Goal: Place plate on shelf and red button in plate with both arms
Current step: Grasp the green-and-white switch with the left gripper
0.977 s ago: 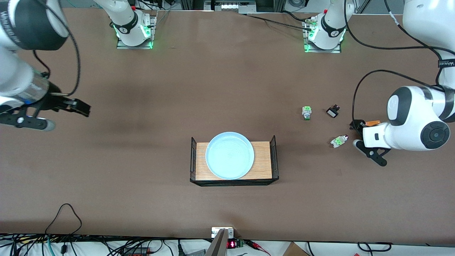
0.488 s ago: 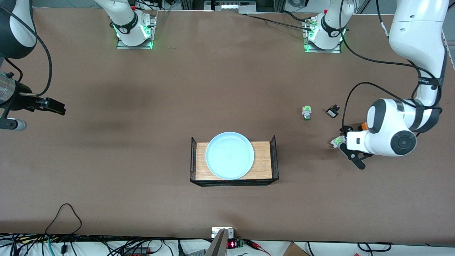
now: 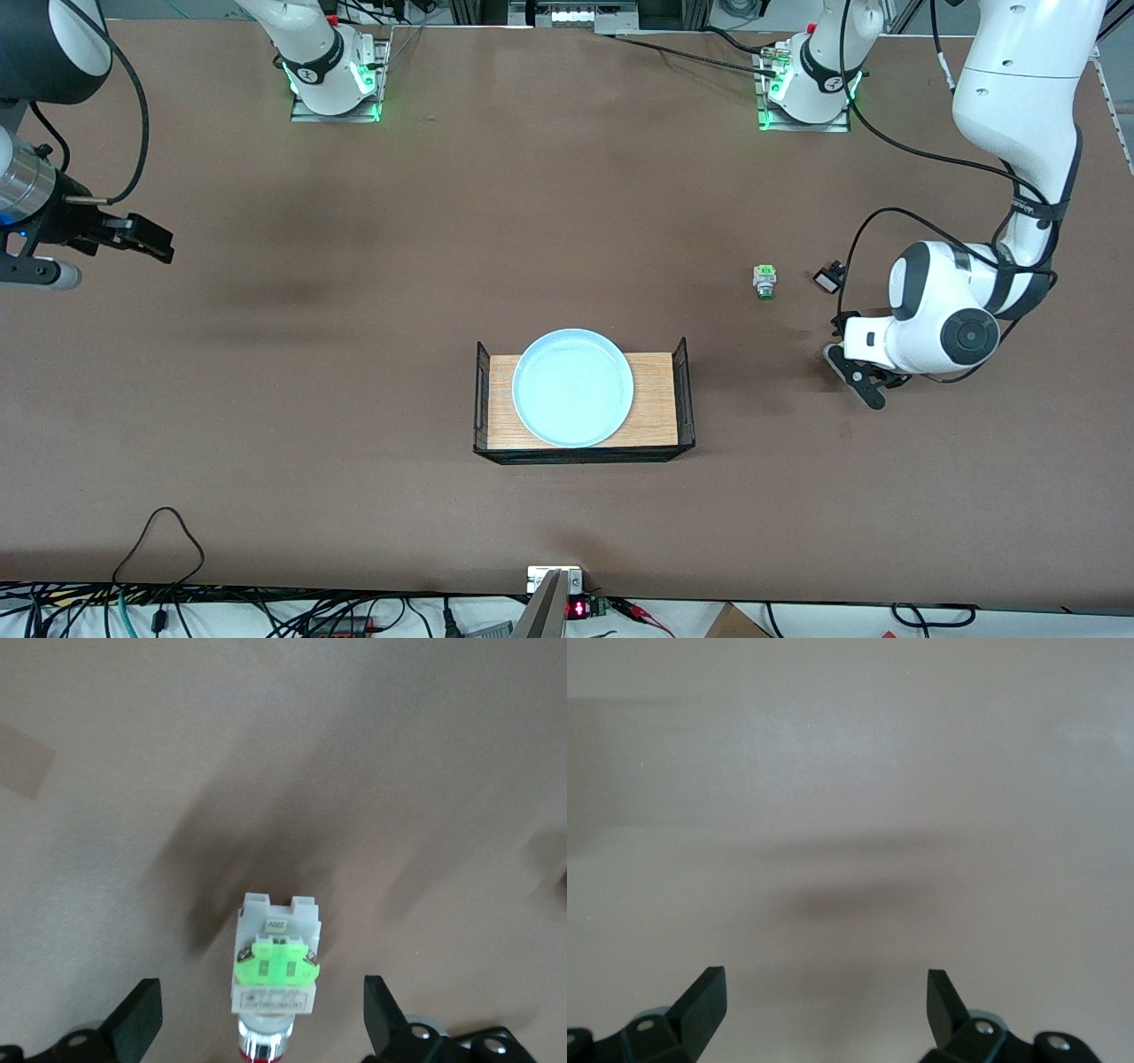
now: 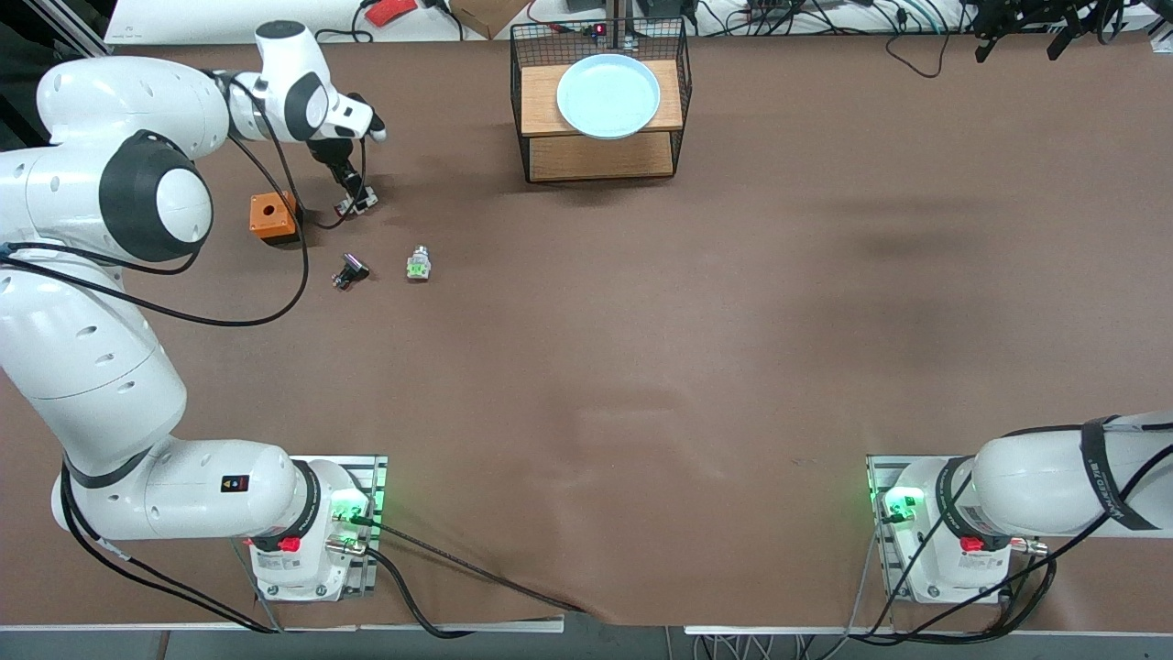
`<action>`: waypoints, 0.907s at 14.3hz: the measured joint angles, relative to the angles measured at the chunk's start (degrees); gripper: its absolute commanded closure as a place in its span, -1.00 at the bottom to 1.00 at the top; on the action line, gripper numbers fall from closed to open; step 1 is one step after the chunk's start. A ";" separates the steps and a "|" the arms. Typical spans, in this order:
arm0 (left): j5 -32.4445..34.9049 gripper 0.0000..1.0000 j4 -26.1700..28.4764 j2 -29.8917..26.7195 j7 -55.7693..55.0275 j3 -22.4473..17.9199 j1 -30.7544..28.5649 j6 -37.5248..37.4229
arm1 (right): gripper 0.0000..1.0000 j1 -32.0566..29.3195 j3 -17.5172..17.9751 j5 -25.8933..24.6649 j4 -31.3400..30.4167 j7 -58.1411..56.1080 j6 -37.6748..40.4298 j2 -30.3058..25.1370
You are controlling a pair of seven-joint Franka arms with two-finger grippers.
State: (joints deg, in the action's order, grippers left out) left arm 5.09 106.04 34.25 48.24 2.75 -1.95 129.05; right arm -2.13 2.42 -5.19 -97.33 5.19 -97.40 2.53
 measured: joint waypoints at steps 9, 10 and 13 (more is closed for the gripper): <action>0.00 -0.12 1.72 -0.09 0.98 0.01 0.00 1.36 | -1.00 -0.04 -0.45 1.71 -4.41 -4.00 0.64 -5.99; 0.00 -0.07 1.81 -0.09 0.98 0.01 0.00 1.36 | -1.00 -0.04 -0.46 1.78 -4.29 -4.00 0.64 -6.25; 0.00 0.32 1.93 -0.09 1.34 0.12 0.02 1.36 | -1.00 -0.09 -0.55 2.19 -3.28 -3.59 1.07 -6.96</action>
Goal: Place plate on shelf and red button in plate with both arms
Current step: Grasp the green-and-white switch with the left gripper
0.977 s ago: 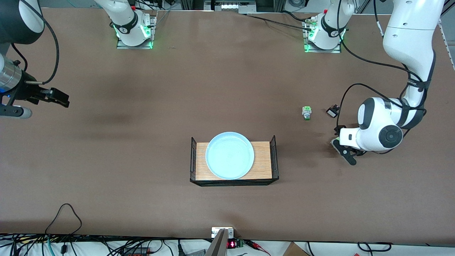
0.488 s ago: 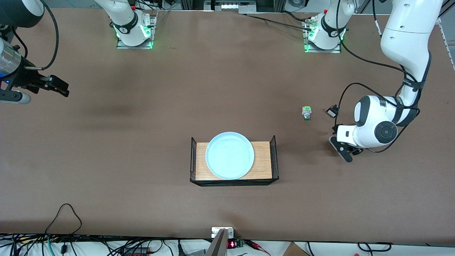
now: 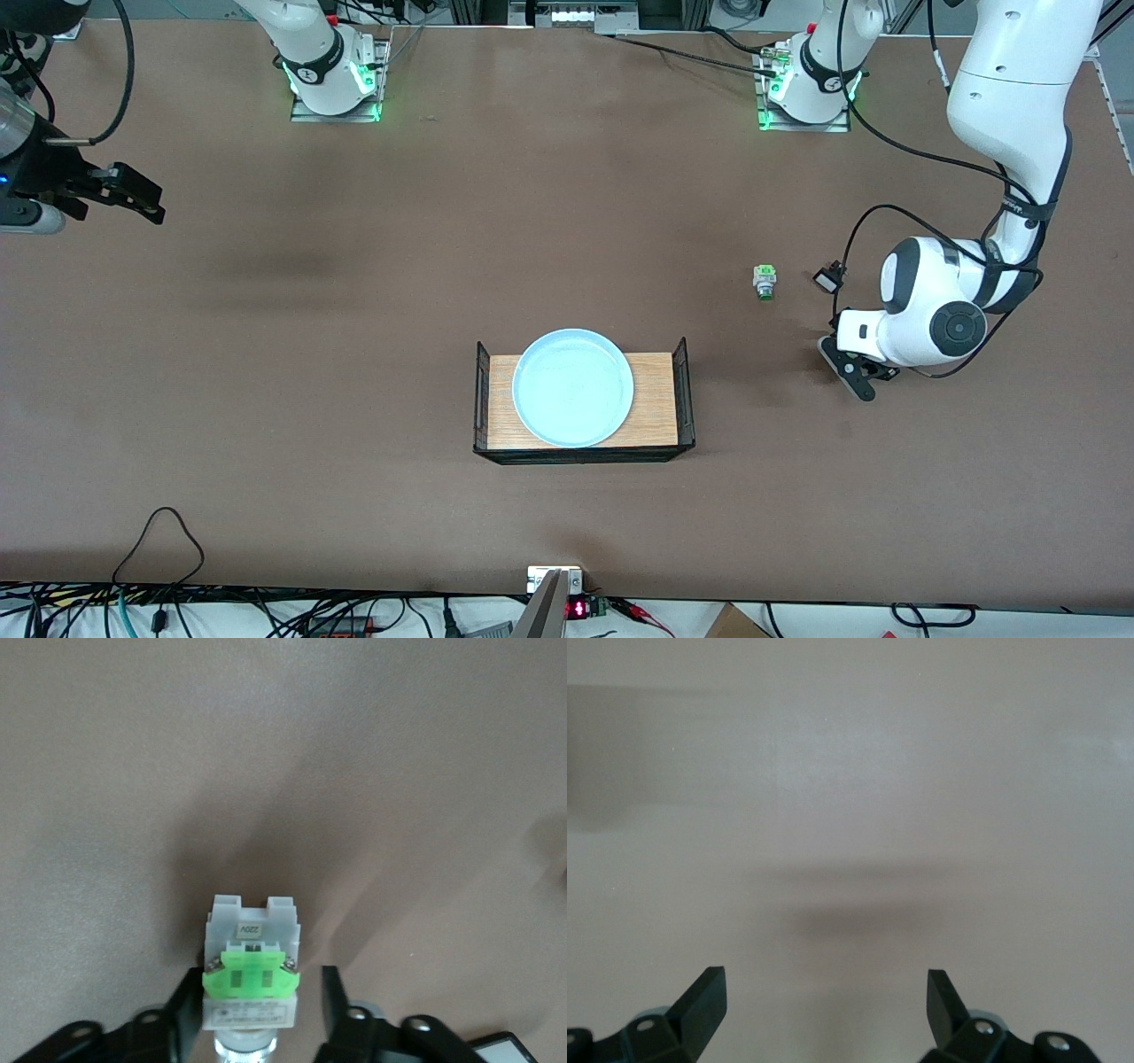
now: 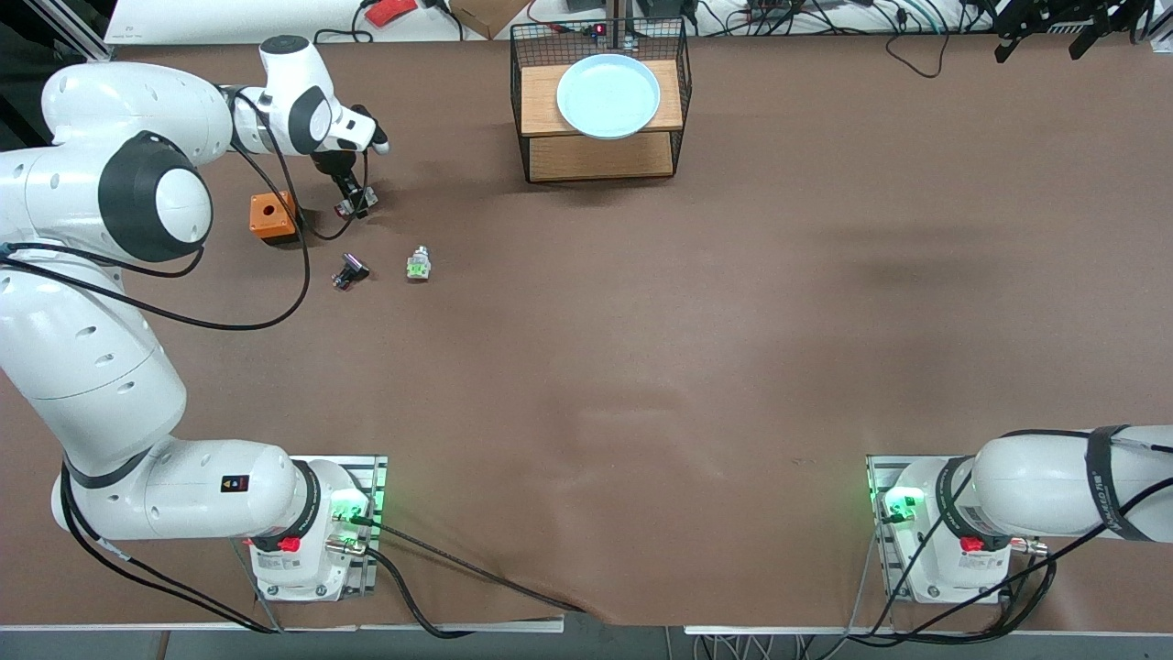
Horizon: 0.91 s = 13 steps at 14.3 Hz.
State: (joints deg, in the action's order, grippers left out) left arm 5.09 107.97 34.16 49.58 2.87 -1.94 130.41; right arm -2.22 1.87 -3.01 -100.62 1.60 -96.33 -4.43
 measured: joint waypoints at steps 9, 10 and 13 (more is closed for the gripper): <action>0.03 0.66 -1.55 -2.24 4.96 0.12 0.06 -3.49 | -1.00 -0.01 -0.38 0.58 -8.35 -0.10 -1.62 -7.00; 0.03 0.65 -2.93 -3.03 4.96 0.19 0.13 -6.51 | -1.00 -0.01 -0.41 0.58 -8.30 -0.14 -1.68 -7.07; 0.03 0.65 -7.37 -4.67 4.95 0.57 0.41 -14.18 | -1.00 0.02 -0.39 0.59 -7.68 -0.19 -1.81 -6.55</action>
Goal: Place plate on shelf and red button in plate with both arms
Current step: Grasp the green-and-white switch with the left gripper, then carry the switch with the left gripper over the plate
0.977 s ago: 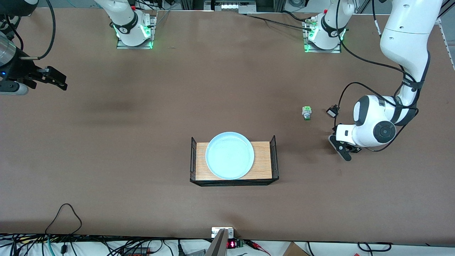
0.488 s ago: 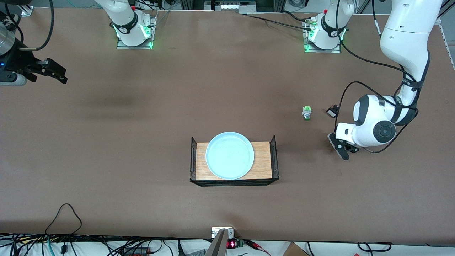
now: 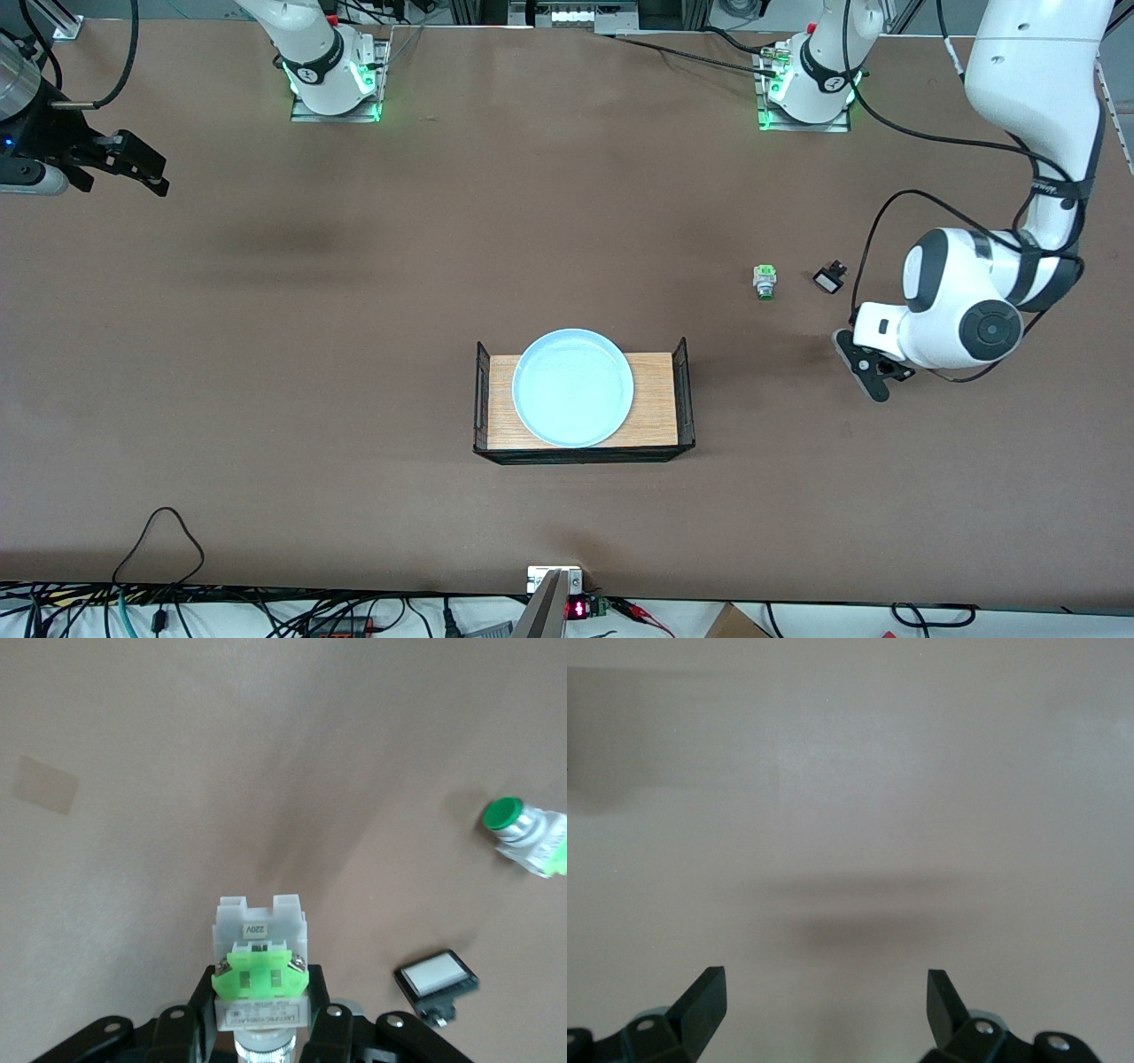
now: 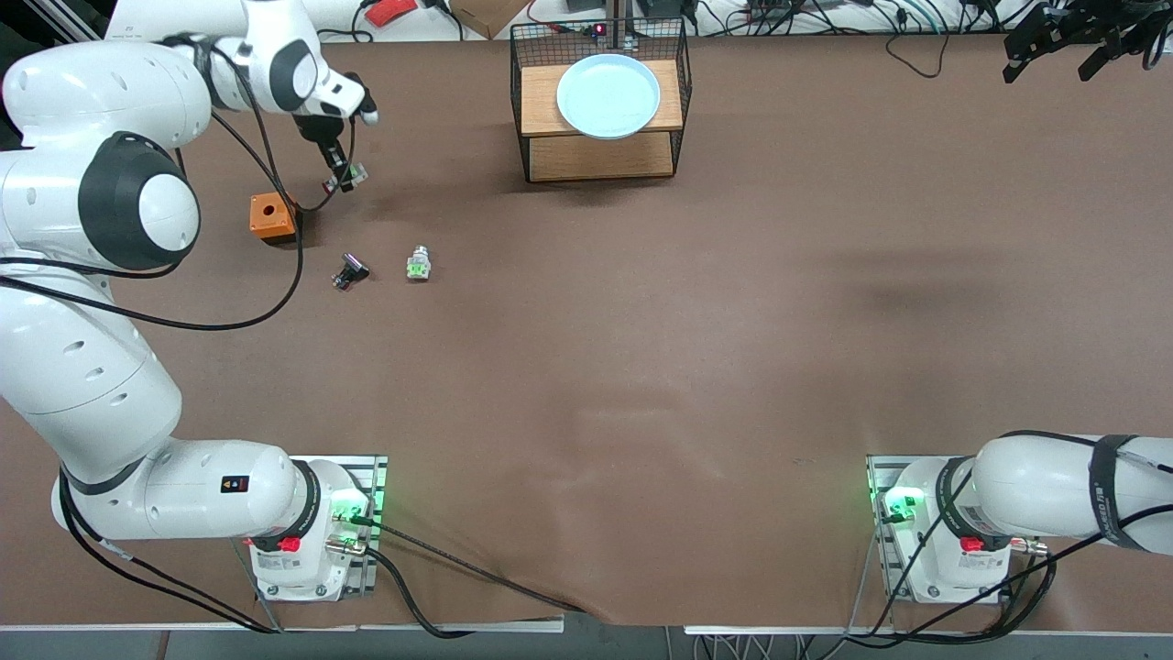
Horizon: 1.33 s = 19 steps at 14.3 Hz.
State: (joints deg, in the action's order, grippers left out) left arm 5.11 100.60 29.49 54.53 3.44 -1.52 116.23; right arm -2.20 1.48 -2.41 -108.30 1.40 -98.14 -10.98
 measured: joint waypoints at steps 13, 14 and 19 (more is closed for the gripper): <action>-0.07 0.69 -28.44 -2.24 -34.40 18.12 4.78 -20.89 | -1.00 0.08 0.58 0.02 2.21 -0.11 0.67 1.95; -0.08 0.69 -29.53 -2.18 -38.88 18.18 6.59 -20.89 | -1.00 0.08 0.58 0.02 2.92 -0.11 0.67 2.62; -0.08 0.69 -32.60 2.09 -54.54 18.20 16.39 -11.00 | -1.00 0.07 0.52 0.02 5.71 -0.11 0.71 5.30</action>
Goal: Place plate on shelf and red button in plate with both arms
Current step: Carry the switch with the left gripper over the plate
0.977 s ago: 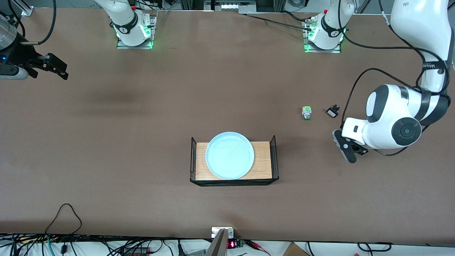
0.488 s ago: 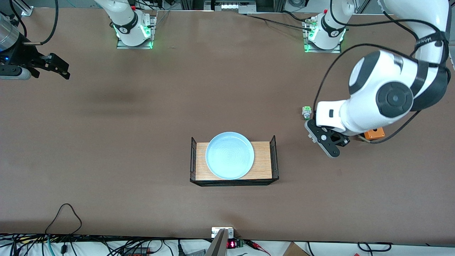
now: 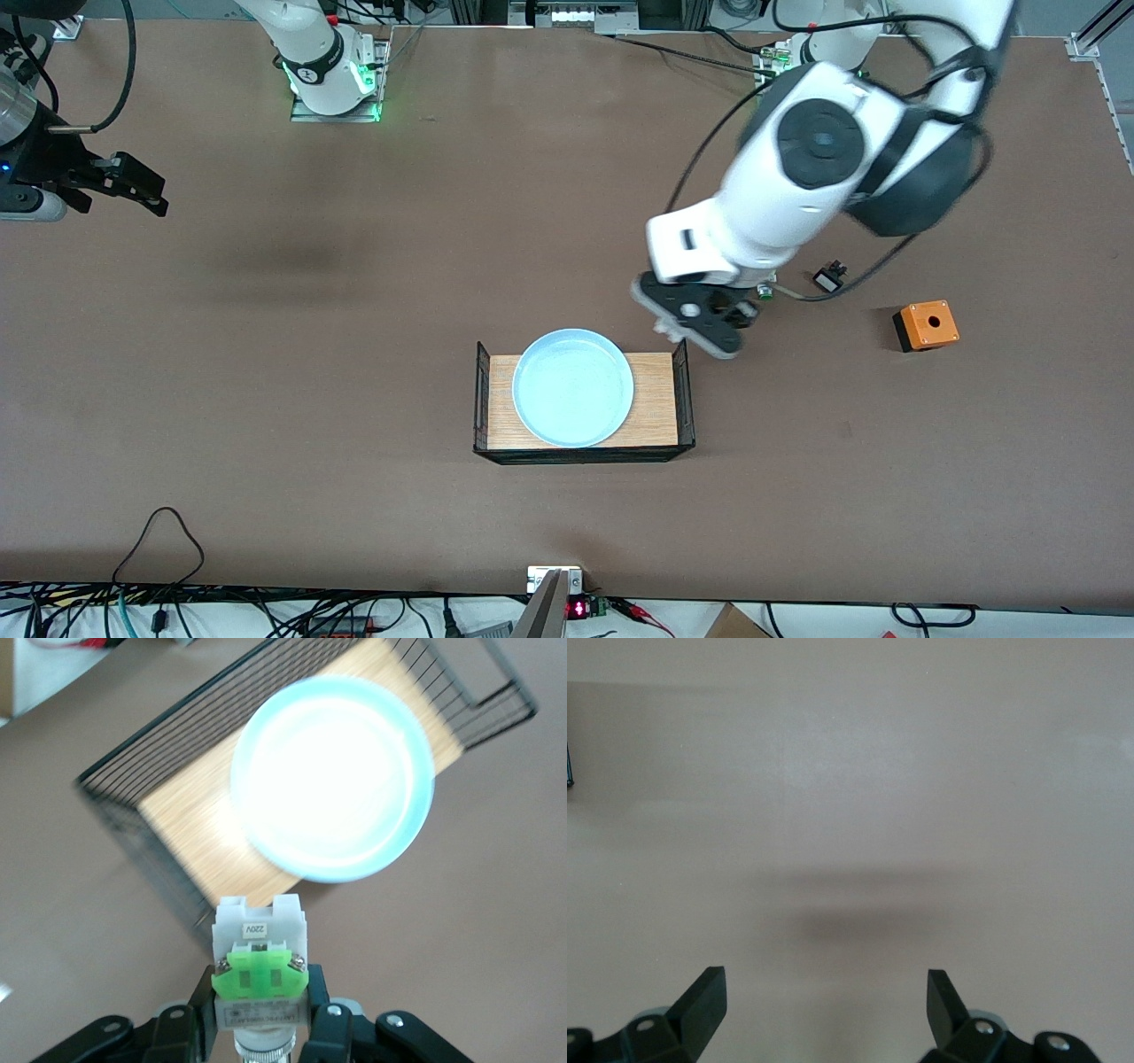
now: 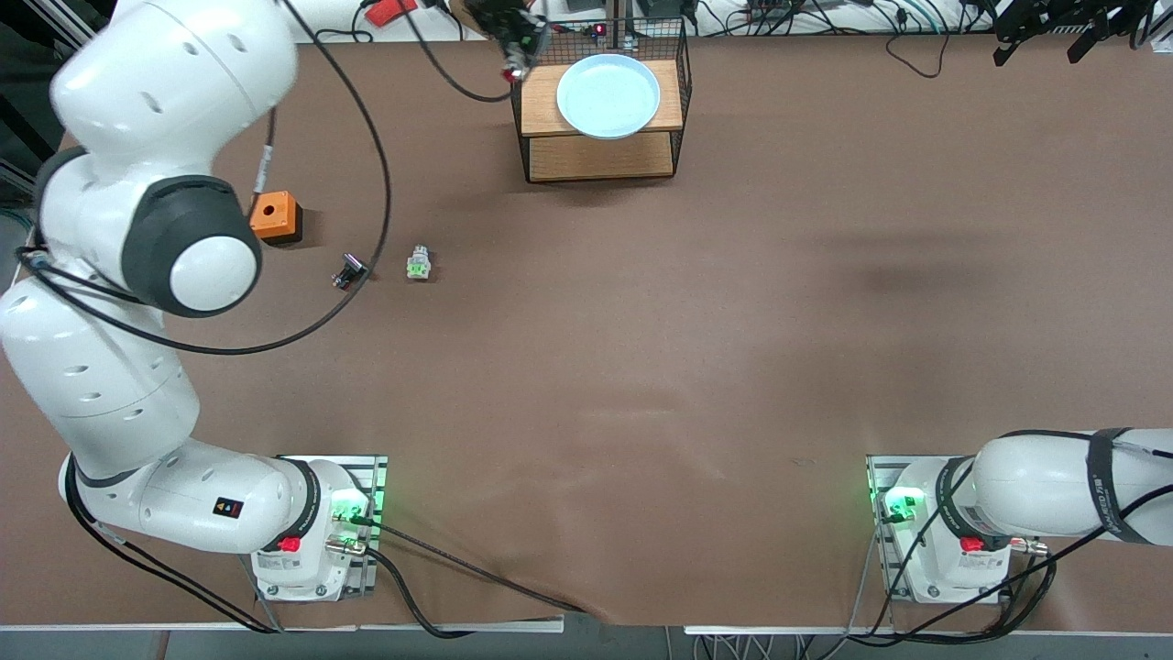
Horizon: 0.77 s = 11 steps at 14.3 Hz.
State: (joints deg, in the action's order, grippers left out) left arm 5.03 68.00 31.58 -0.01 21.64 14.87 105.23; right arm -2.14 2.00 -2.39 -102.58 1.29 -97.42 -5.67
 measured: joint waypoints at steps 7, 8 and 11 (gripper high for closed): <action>0.00 0.69 -2.69 10.16 -3.87 -0.82 0.82 15.21 | -1.00 -0.08 -0.40 0.00 0.30 0.00 0.71 0.25; 0.00 0.69 -3.02 10.63 -4.57 -0.74 1.22 15.42 | -1.00 -0.08 -0.41 0.00 0.45 0.00 1.10 0.24; 0.00 0.70 -3.18 11.45 -5.90 -0.70 2.91 16.73 | -1.00 -0.08 -0.45 0.00 0.88 0.00 2.40 0.23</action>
State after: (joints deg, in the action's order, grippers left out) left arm 5.03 64.82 43.03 -5.91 20.94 17.78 121.95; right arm -2.22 1.56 -2.39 -101.70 1.29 -95.02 -5.45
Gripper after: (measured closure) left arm 0.586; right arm 0.000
